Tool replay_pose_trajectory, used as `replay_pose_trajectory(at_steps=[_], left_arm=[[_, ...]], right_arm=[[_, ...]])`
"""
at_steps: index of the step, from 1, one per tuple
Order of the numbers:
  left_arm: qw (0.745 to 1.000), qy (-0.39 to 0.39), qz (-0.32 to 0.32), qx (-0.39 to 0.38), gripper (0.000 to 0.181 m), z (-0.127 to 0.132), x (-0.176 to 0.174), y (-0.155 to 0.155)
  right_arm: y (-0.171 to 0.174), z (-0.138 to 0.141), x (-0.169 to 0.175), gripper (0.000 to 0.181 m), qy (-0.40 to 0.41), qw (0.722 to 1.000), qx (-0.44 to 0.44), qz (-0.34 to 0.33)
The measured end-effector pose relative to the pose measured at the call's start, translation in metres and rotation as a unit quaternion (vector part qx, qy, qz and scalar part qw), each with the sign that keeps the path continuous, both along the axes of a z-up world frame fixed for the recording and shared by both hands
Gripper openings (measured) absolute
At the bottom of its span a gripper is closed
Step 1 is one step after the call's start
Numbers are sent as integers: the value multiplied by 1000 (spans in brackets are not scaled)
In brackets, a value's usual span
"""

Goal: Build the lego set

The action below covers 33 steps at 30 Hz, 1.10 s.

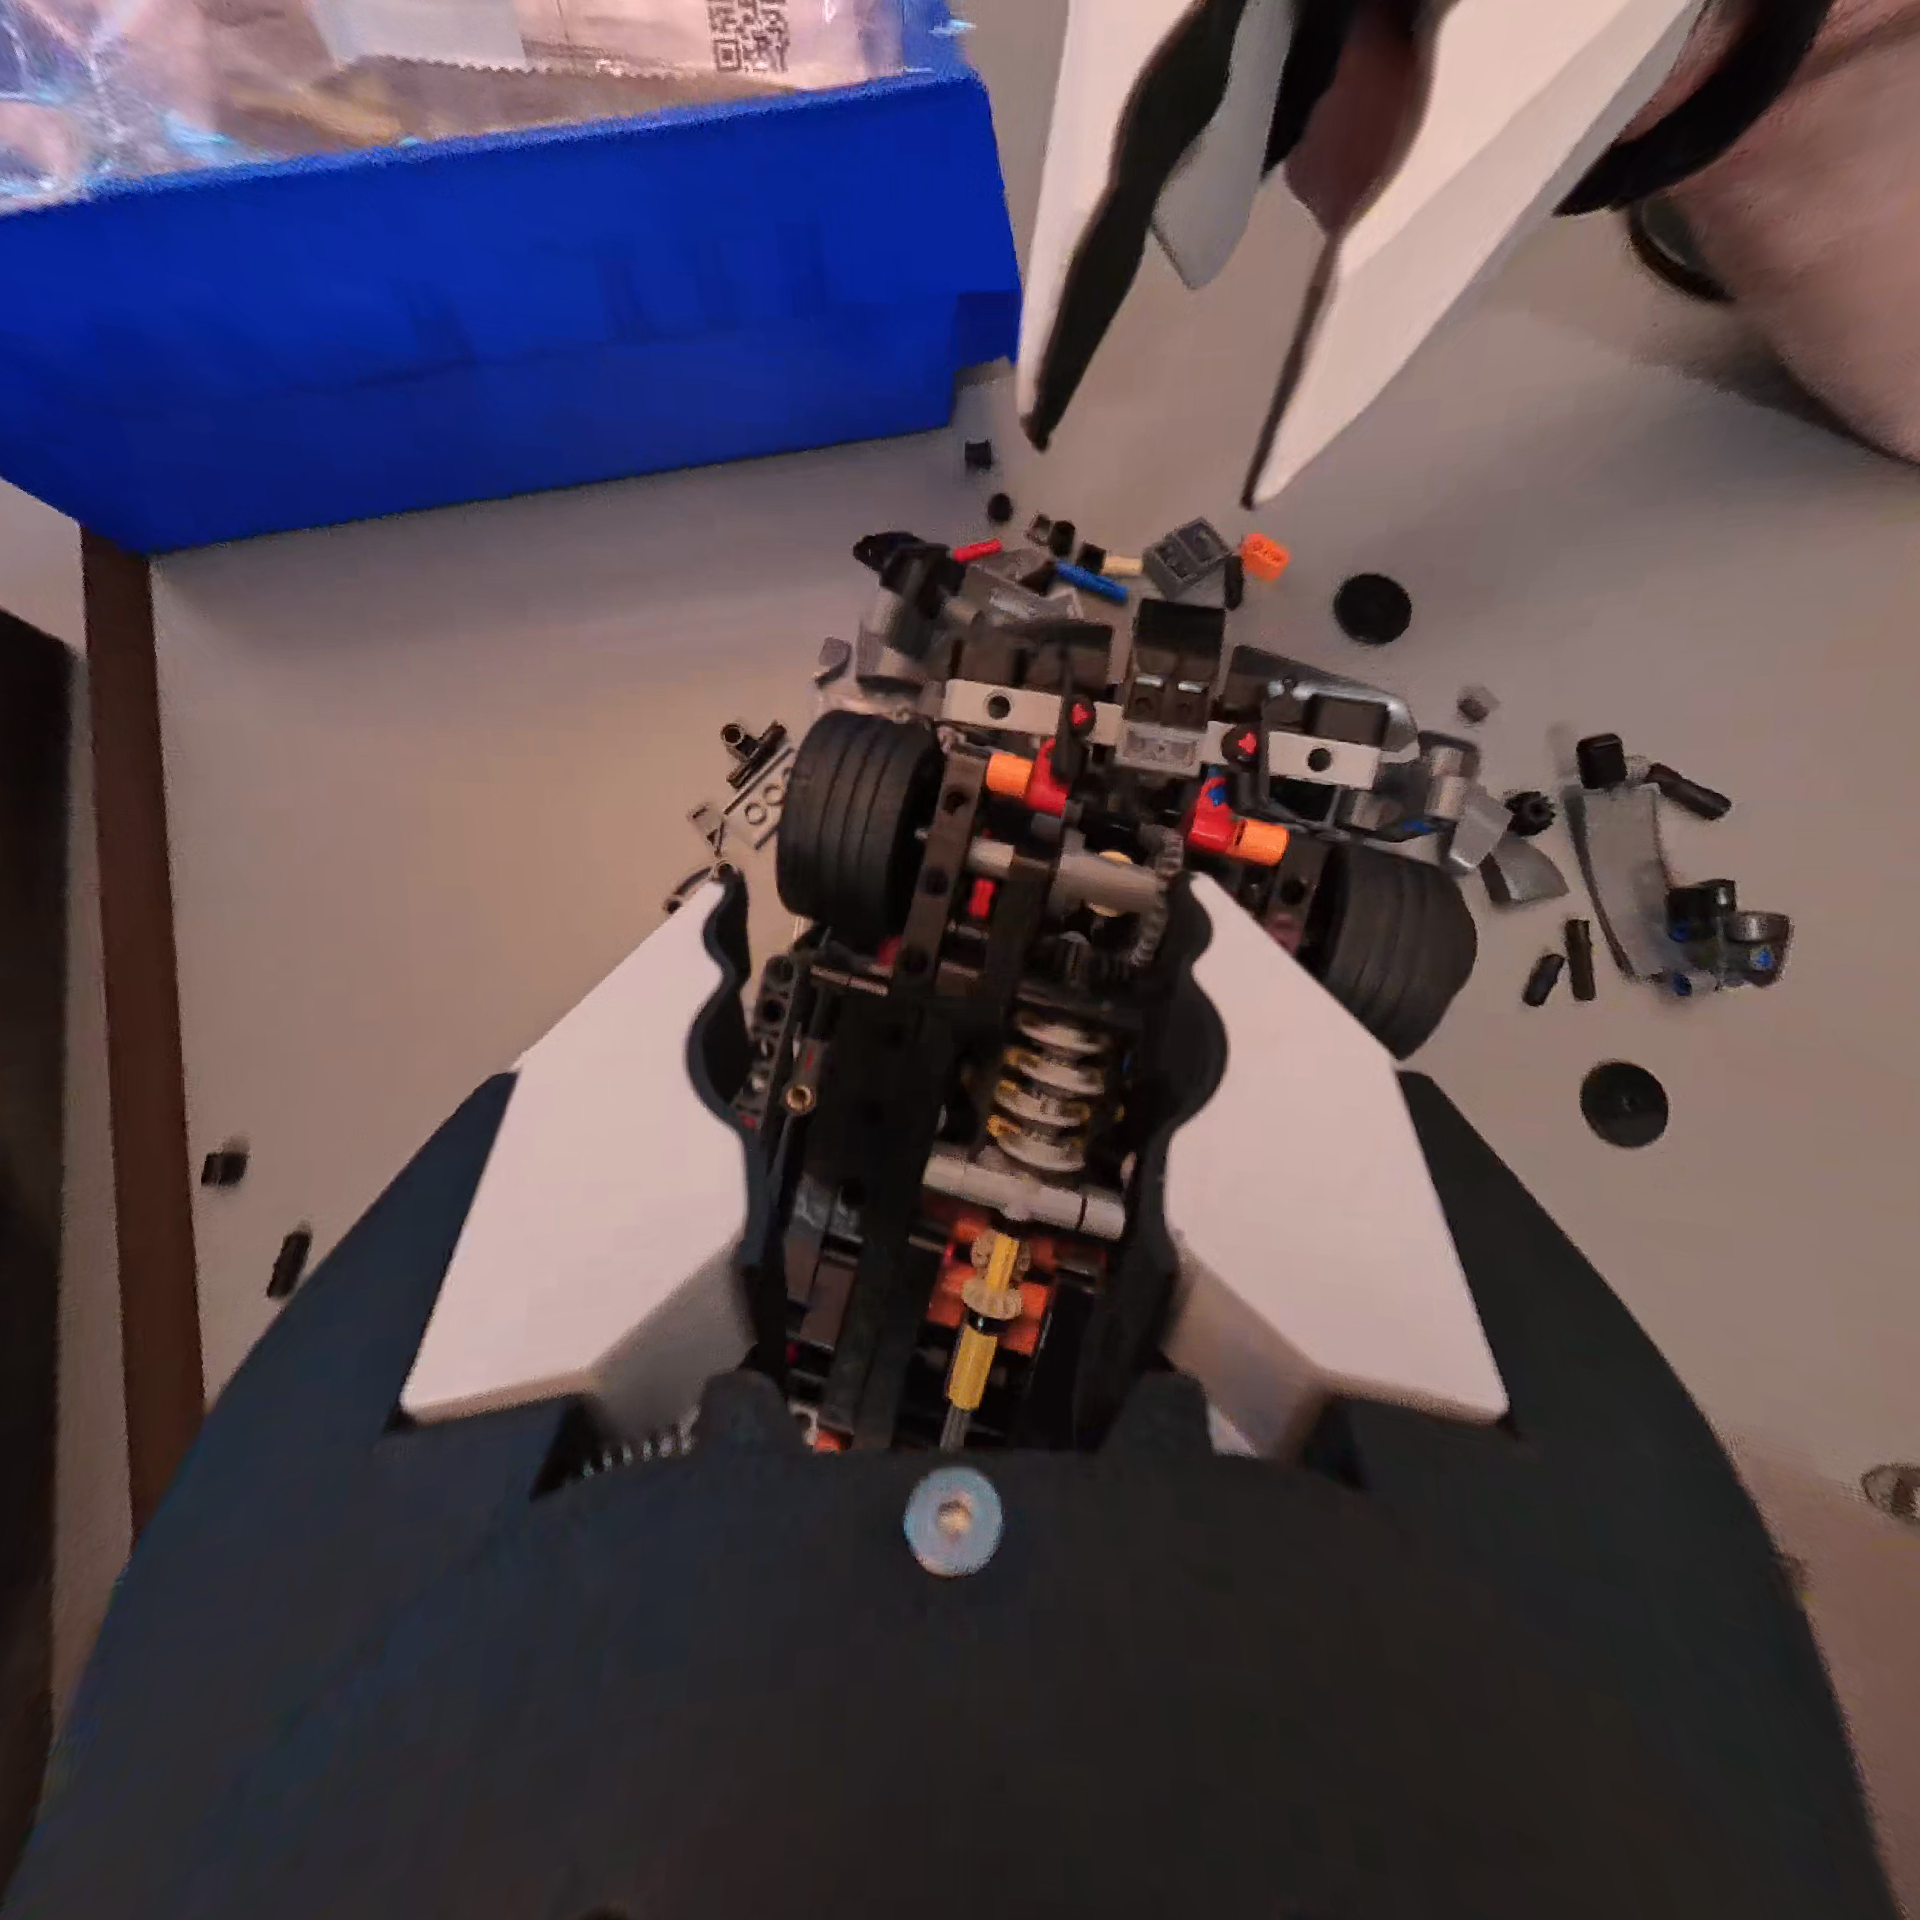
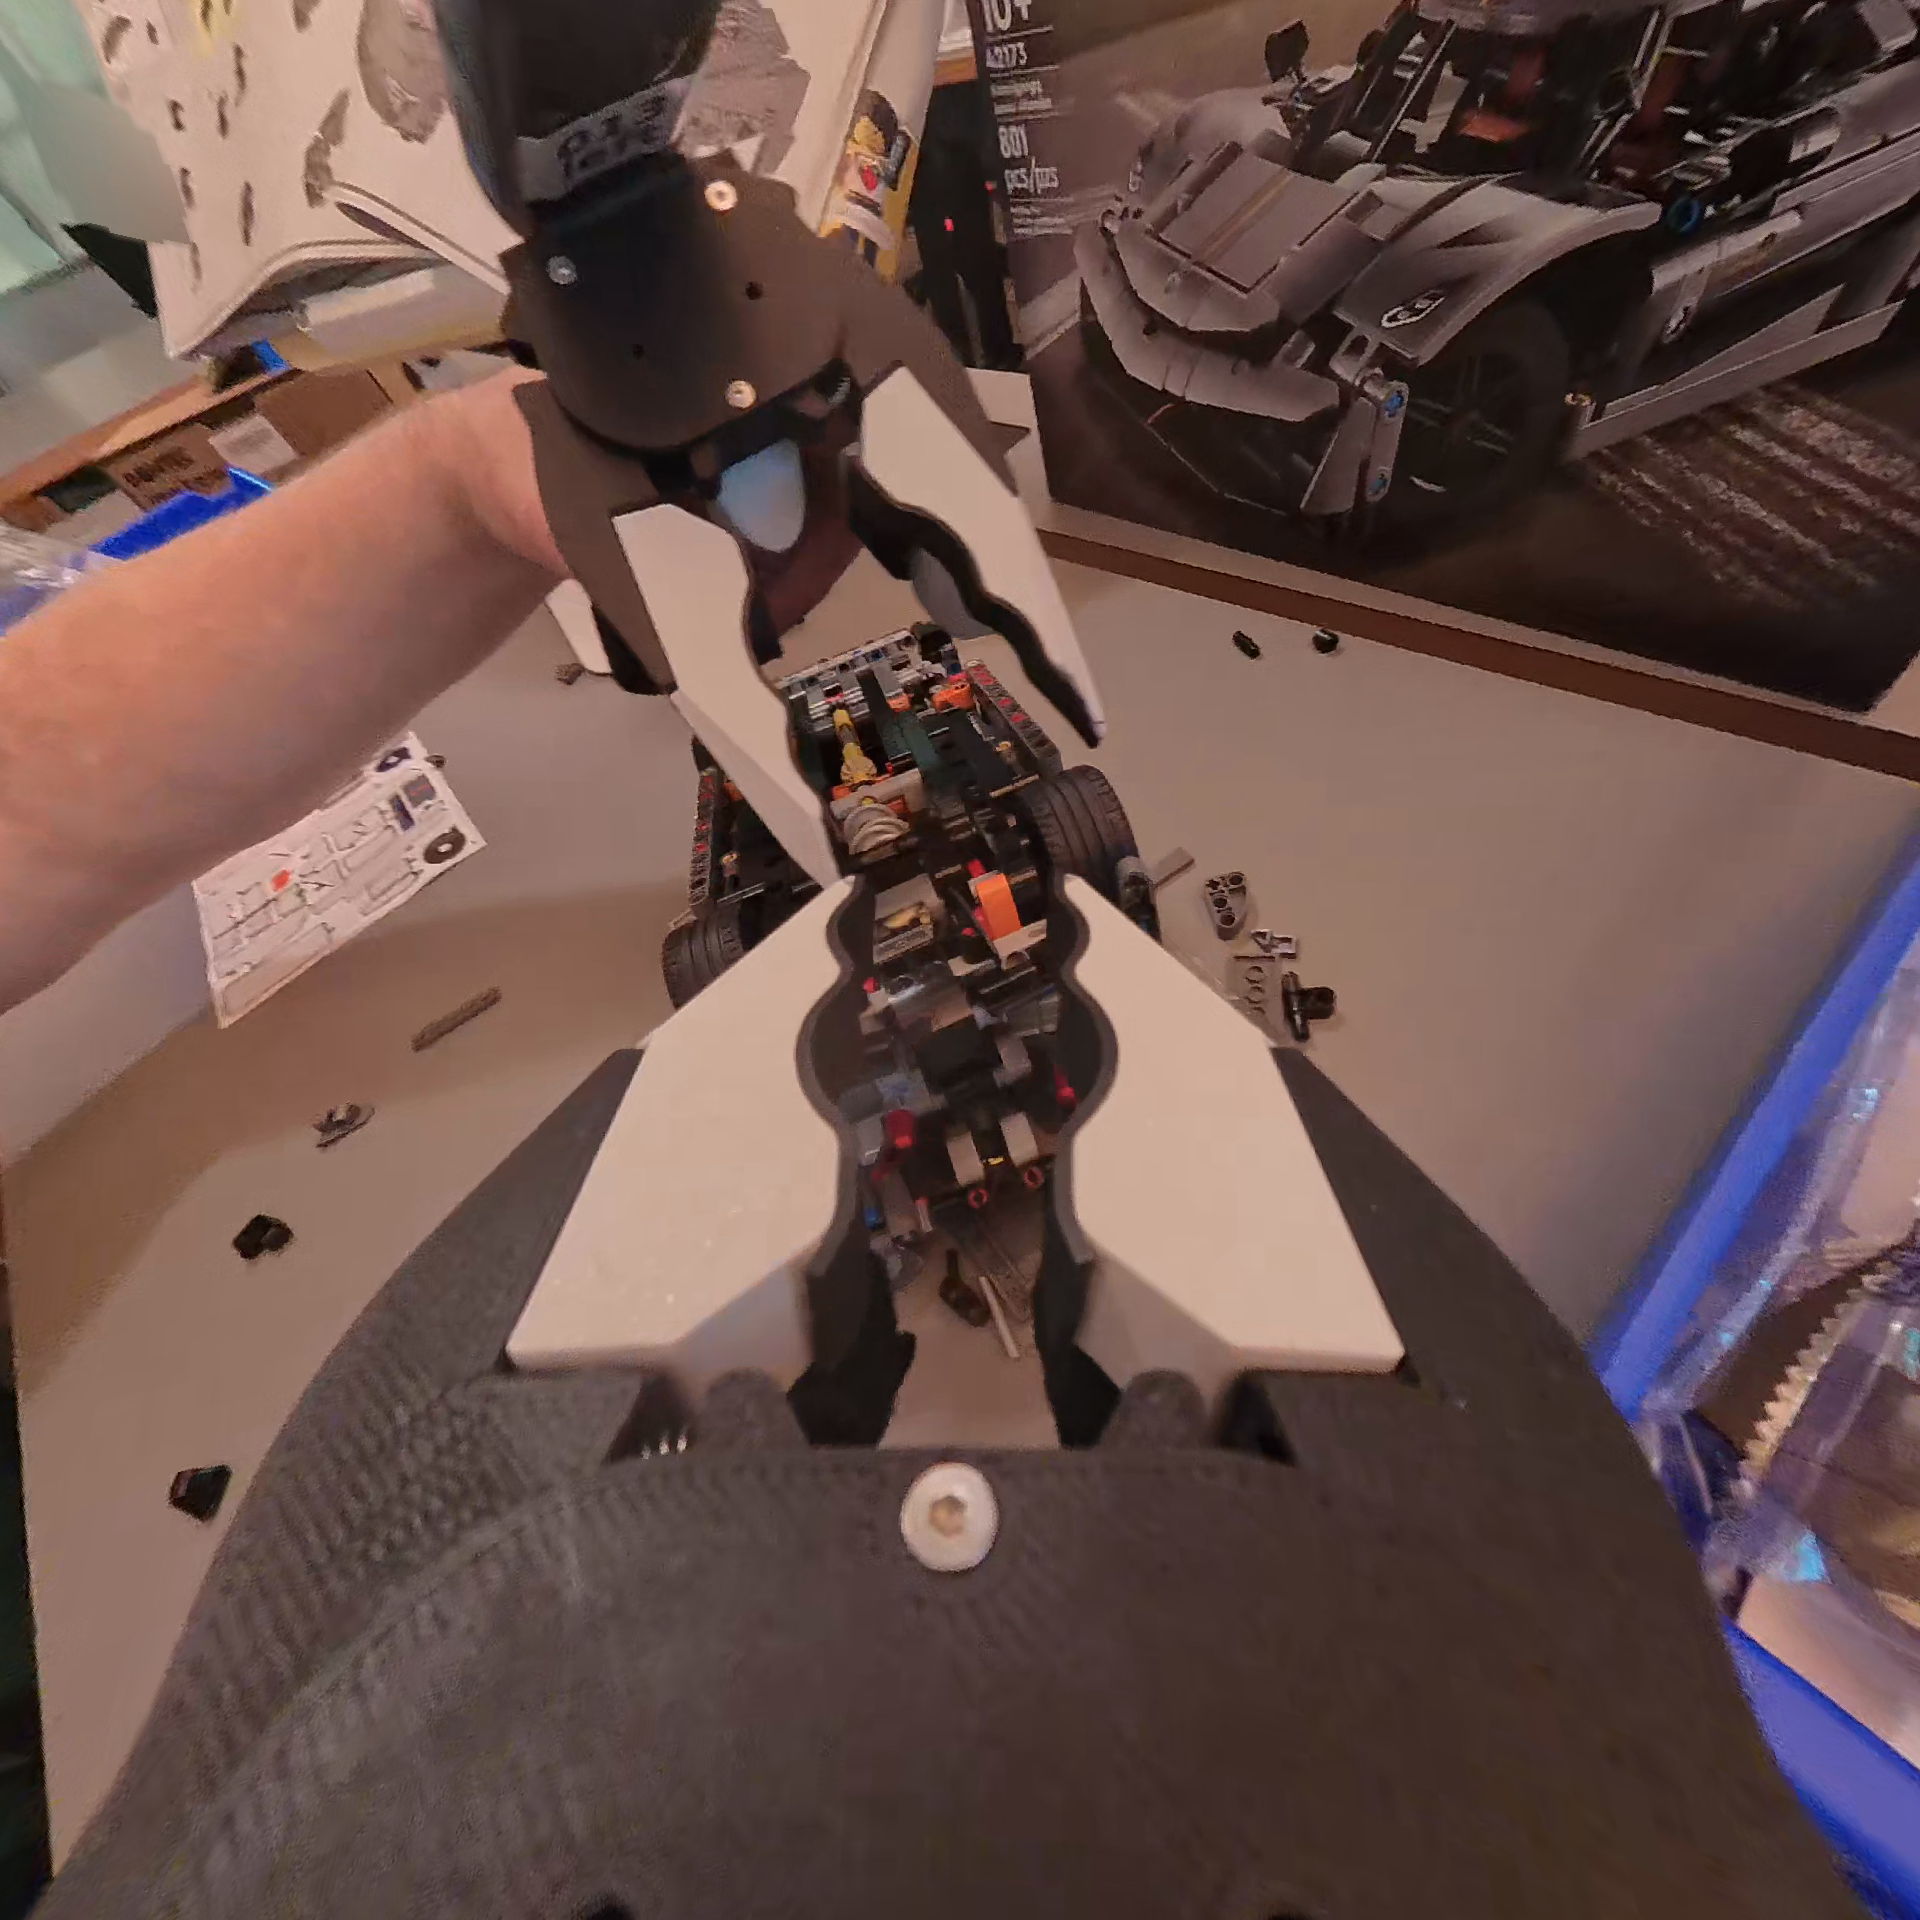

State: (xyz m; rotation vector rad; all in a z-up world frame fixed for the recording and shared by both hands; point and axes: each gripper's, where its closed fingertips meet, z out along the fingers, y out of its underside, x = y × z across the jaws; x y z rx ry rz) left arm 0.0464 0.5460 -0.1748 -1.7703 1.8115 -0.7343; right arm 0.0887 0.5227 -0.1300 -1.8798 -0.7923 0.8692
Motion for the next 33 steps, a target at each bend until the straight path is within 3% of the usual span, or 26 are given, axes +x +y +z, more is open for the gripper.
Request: replay_pose_trajectory(at_steps=[3,12,15,26,33], left_arm=[[1000,7,-13,-17,79,2,8,2],[995,14,-38,-91,39,-5,17,11],[993,-3,-40,-107,35,-7,18,13],[995,-64,-40,-64,19,16,12,17],[998,-52,-29,-36,20,15,6,18]], right_arm=[[-3,-3,-1,34,12,1000,-9,12],[0,0,12,32,28,1000,-10,-3],[-1,1,11,32,30,999,-10,0],[2,6,18,30,48,999,-7,-10],[3,1,21,30,46,999,-20,-12]])
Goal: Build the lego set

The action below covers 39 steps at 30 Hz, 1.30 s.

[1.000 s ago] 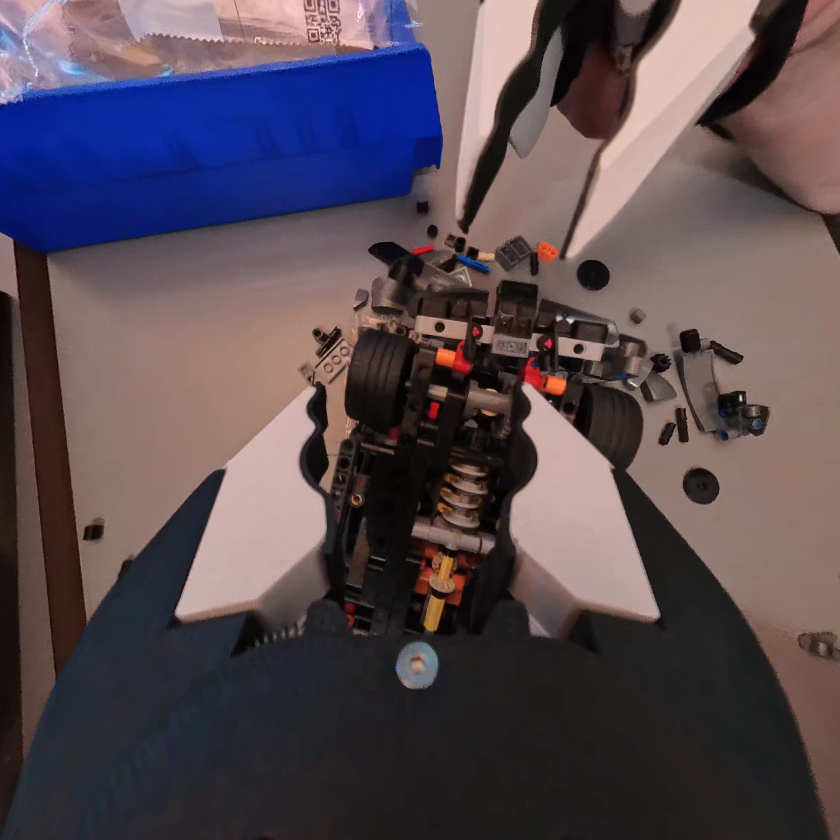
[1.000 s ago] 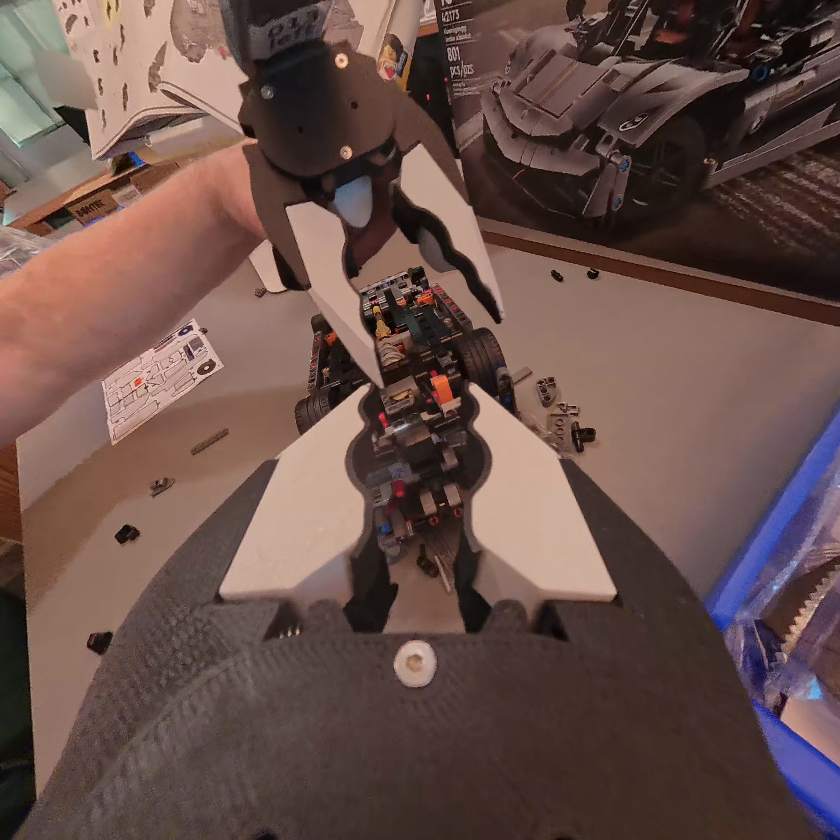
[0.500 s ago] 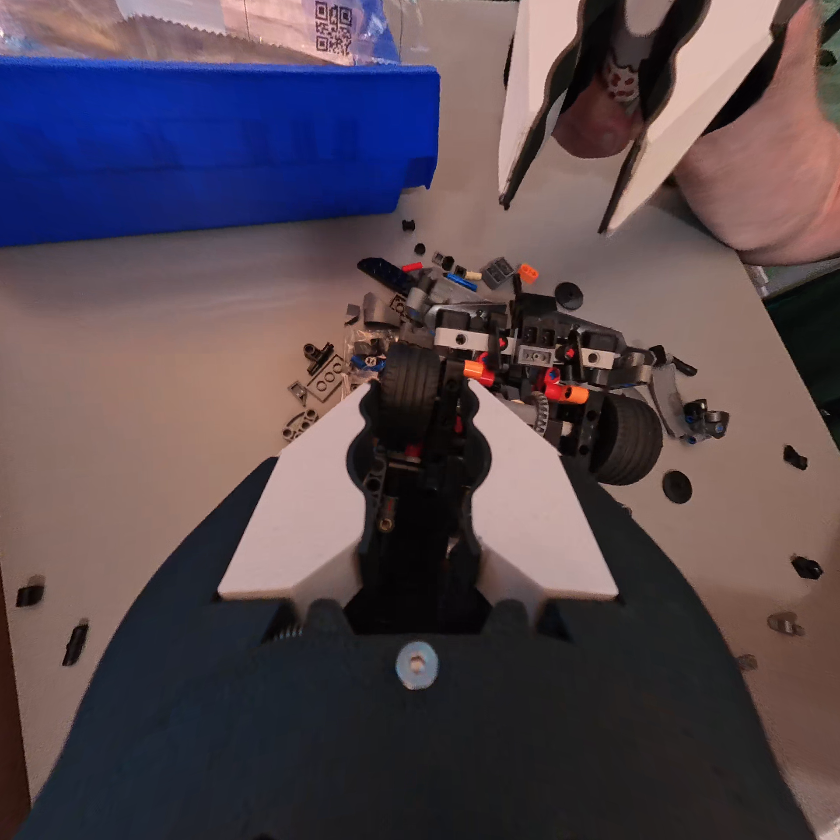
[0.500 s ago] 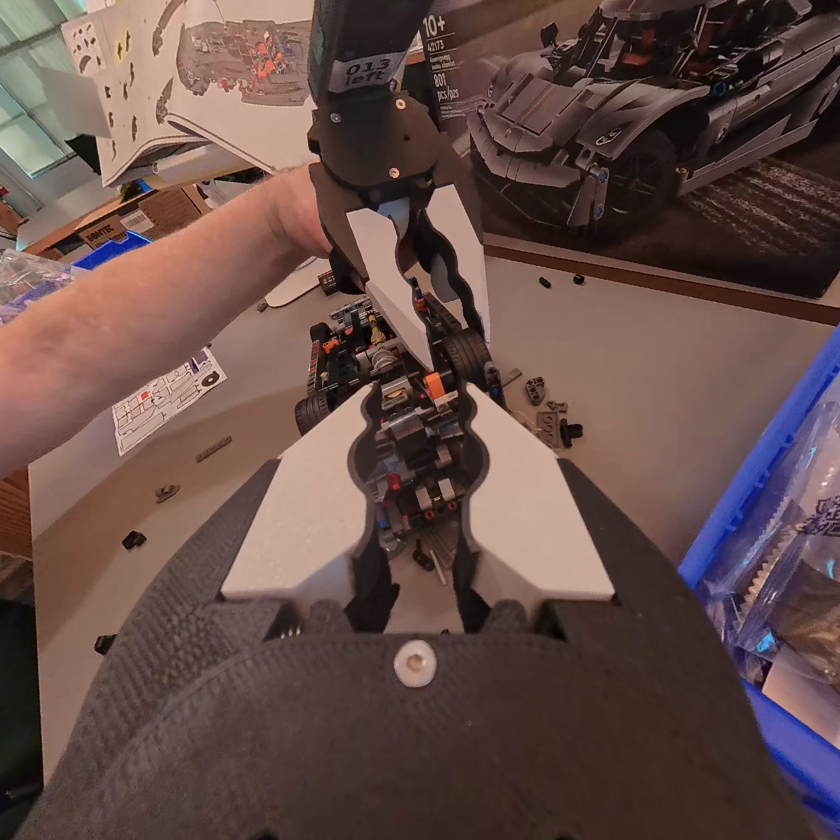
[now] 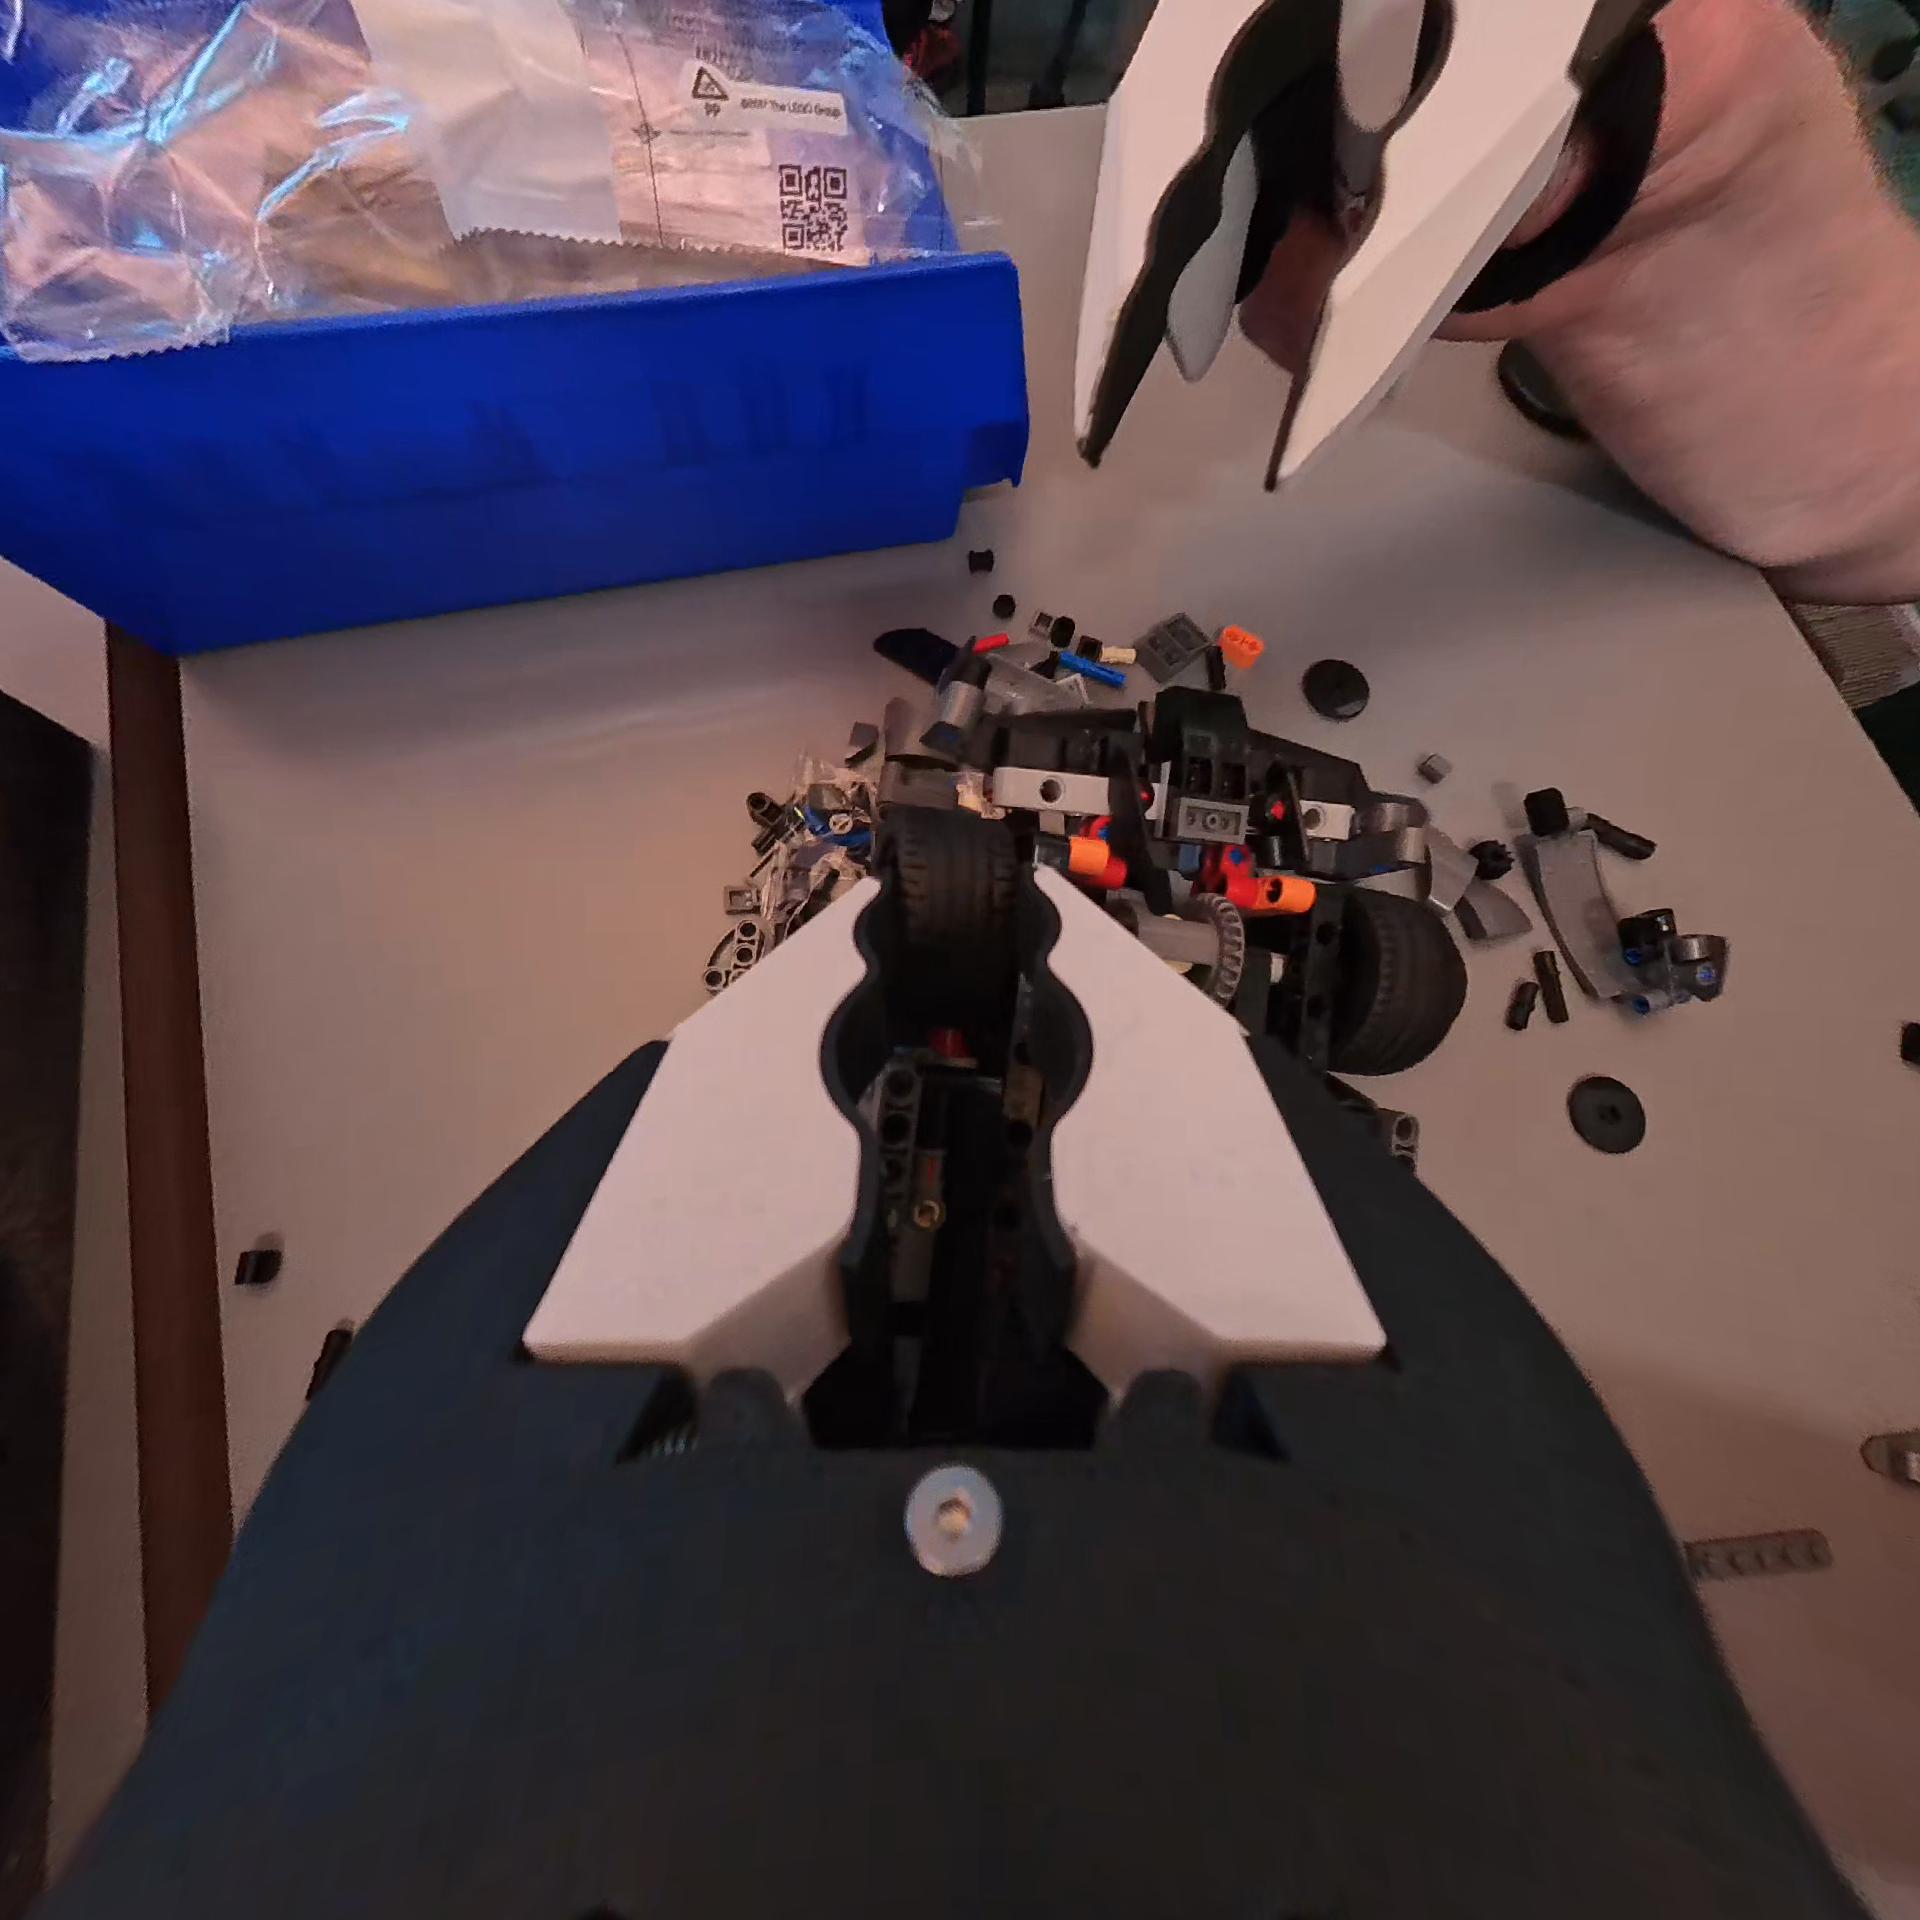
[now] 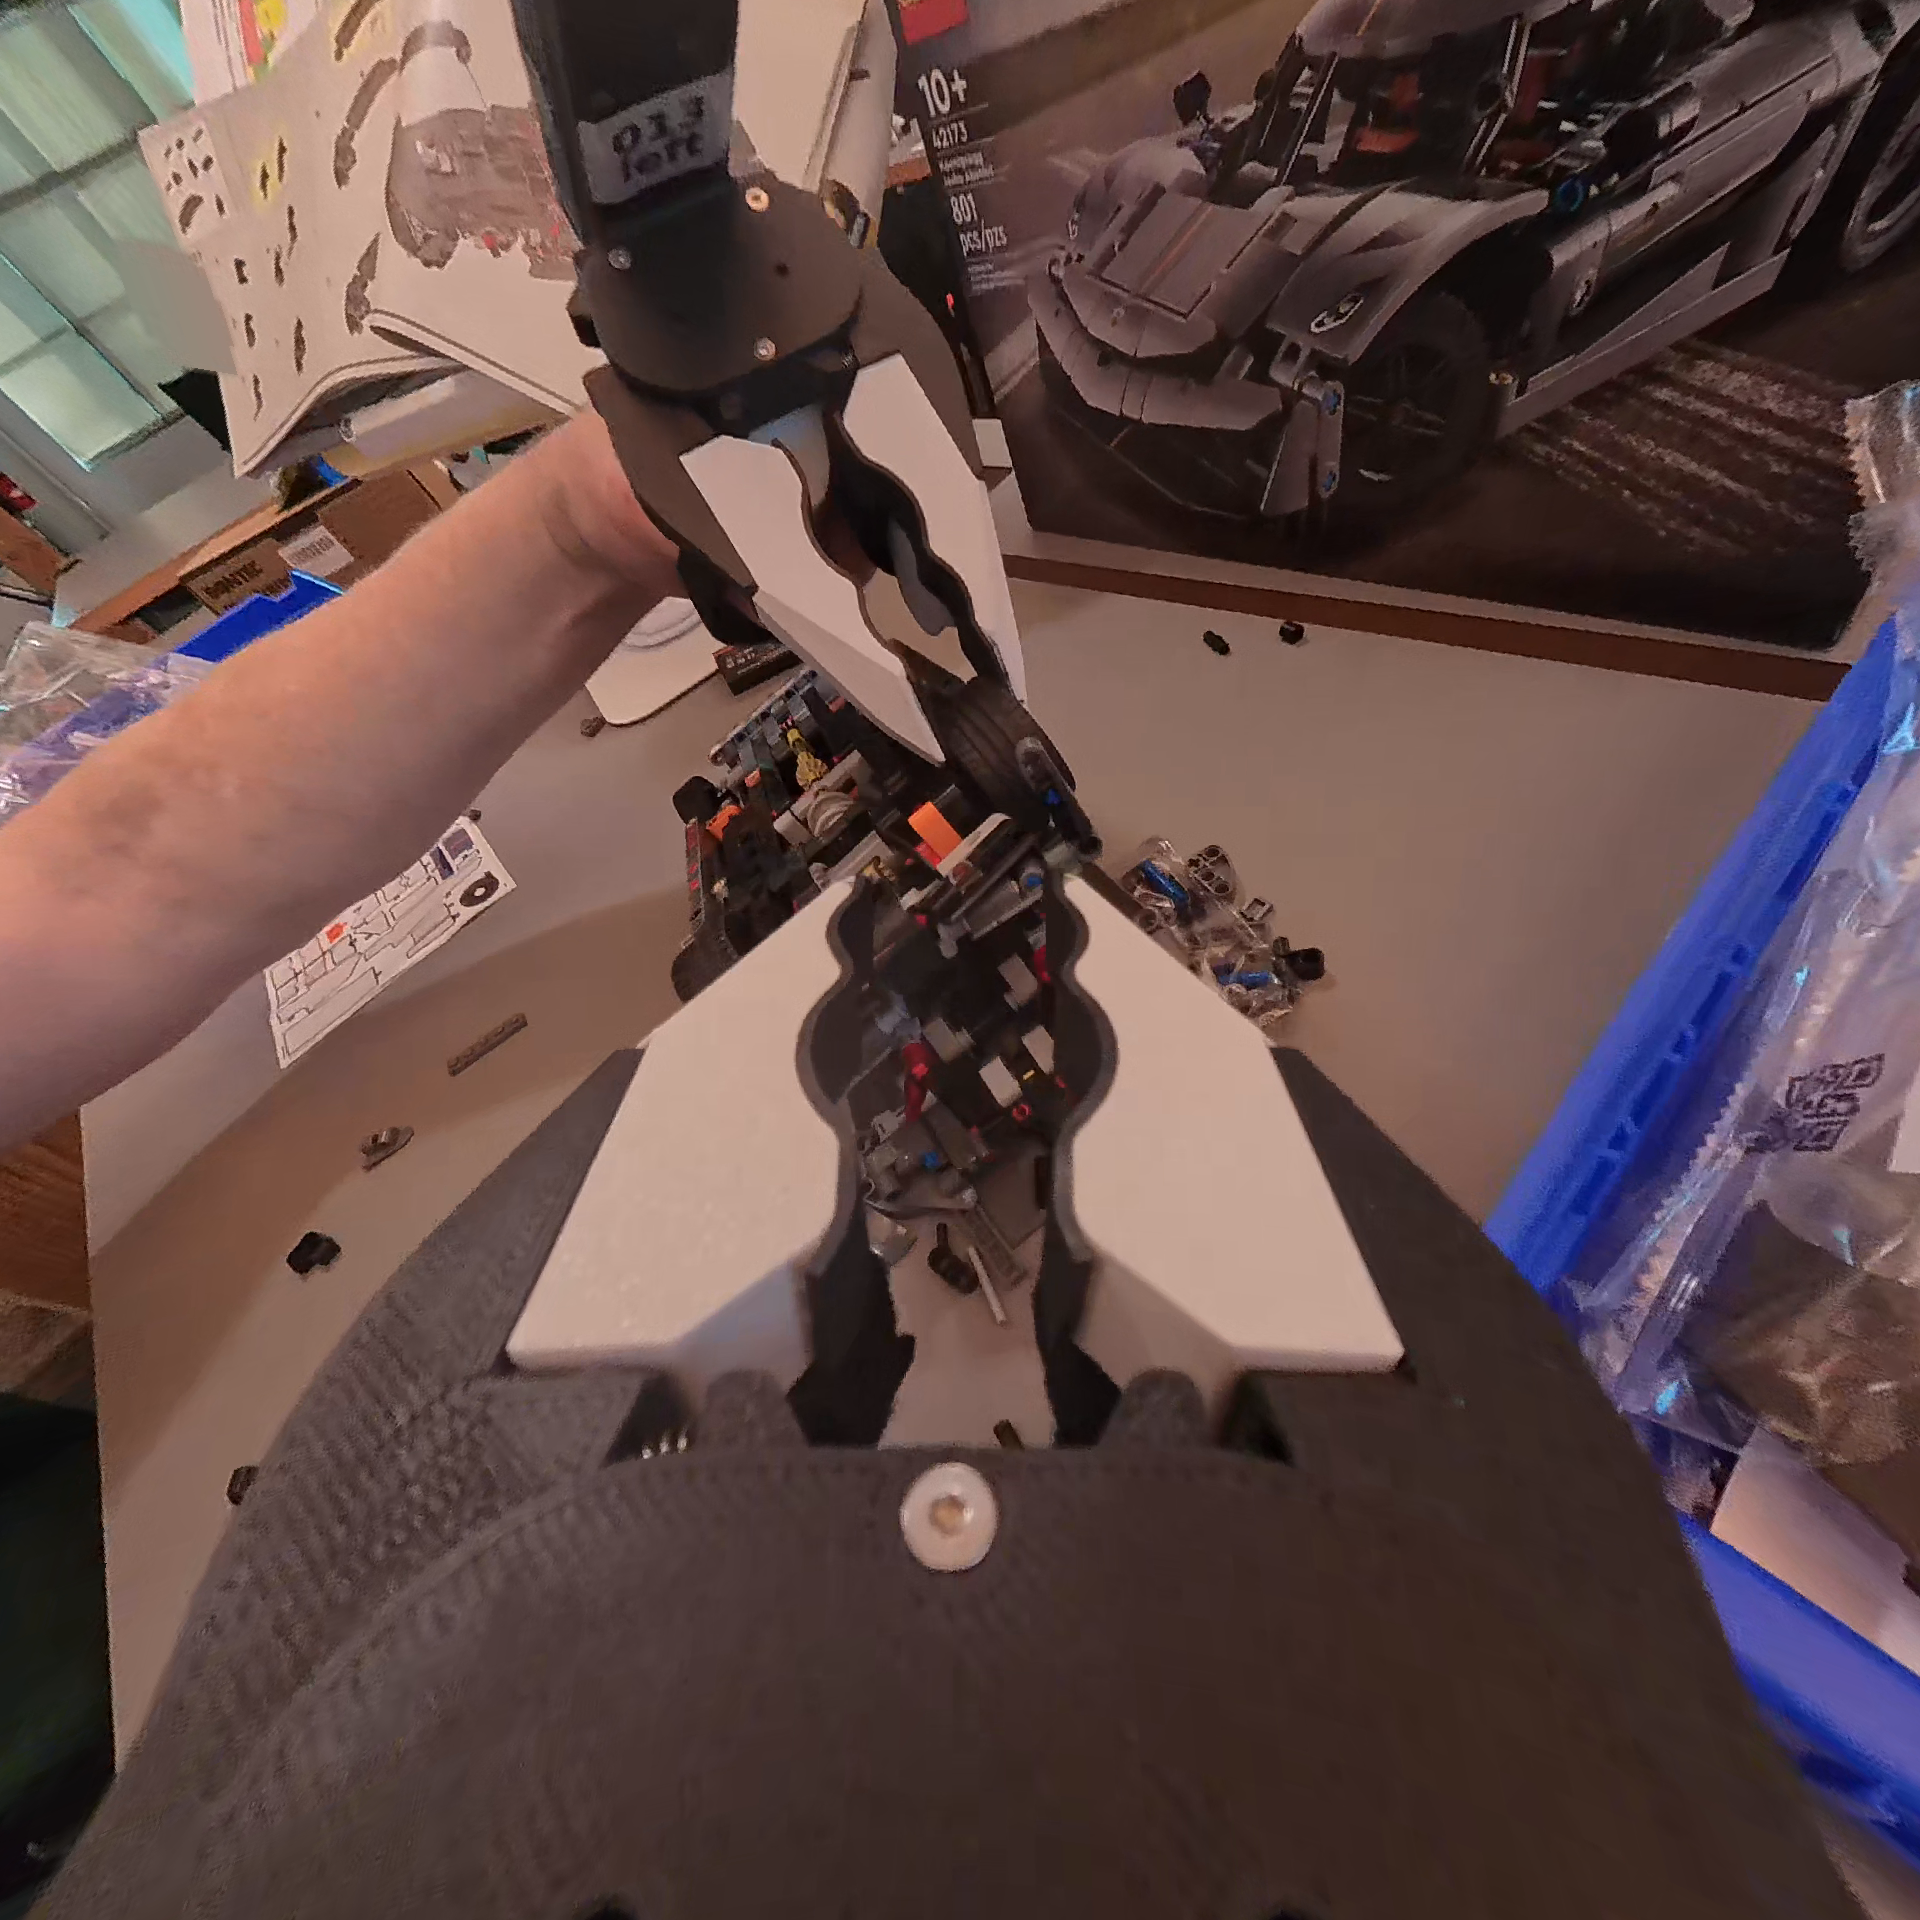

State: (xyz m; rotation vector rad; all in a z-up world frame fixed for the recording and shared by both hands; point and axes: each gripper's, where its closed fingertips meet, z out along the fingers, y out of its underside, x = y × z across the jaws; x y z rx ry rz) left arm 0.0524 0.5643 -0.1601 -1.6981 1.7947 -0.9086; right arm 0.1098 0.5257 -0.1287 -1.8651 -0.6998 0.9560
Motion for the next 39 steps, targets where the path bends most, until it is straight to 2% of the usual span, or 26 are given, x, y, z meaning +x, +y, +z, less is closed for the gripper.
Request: replay_pose_trajectory(at_steps=[7,9,16,22,29,36,39], left_arm=[[999,3,20,37,19,7,-3,2],[998,0,27,50,19,11,-5,0],[993,6,60,102,19,22,-16,-10],[987,26,77,142,18,26,-24,-22],[980,43,92,168,18,27,-28,-38],[974,45,108,194,18,34,-33,-49],[969,50,120,210,17,38,-40,-53]], right_arm=[[0,-10,-2,32,-16,1000,-13,5],[0,-14,-4,38,-16,1000,-21,12],[-10,-40,-28,60,-42,995,-76,58],[-16,-52,-51,63,-20,989,-116,93],[-26,-57,-77,57,19,979,-149,140],[-40,-45,-99,29,61,969,-143,191],[-42,-41,-106,28,55,970,-128,198]])
